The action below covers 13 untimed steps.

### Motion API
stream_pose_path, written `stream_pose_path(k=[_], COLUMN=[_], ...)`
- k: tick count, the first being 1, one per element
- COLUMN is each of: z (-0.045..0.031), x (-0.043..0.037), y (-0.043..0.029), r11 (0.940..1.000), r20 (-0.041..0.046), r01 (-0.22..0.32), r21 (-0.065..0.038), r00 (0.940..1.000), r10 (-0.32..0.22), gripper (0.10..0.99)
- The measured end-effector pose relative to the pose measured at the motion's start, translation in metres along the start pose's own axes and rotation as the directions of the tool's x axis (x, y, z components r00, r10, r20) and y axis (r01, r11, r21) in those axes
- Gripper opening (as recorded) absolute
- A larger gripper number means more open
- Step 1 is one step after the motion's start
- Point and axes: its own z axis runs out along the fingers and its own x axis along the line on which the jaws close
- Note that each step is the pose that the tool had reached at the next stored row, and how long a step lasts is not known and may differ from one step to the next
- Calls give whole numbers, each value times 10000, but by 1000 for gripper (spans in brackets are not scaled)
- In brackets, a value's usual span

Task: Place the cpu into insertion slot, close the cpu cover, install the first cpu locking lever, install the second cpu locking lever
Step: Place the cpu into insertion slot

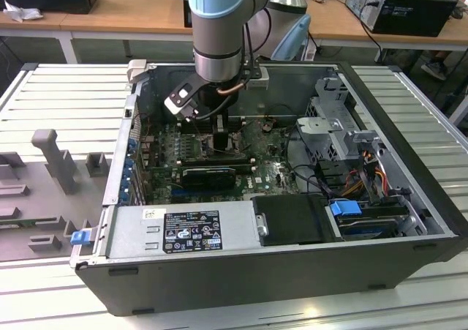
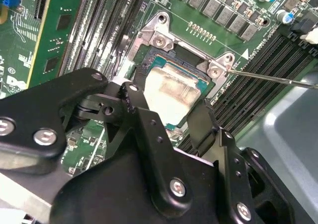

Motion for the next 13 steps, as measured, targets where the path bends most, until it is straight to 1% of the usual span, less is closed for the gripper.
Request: stream_pose_path(k=[2, 4, 5, 7, 9, 10, 12, 13], z=[0, -1, -1, -3, -2, -1, 1, 1], x=[0, -1, -2, -3, -3, -2, 2, 2], y=[0, -2, -7, -25, -25, -21, 19, 22], r11=[10000, 10000, 10000, 10000, 10000, 10000, 10000, 10000], r20=[9, 124, 139, 156, 152, 147, 141, 139], r01=[0, 6, 7, 8, 9, 9, 23, 29], r21=[0, -2, -1, -5, -6, -5, 7, 8], r00=[10000, 9999, 9999, 9999, 9999, 9999, 9999, 9999], r10=[0, -6, -7, -8, -9, -9, -23, -29], gripper=[600, 600, 600, 600, 600, 600, 600, 600])
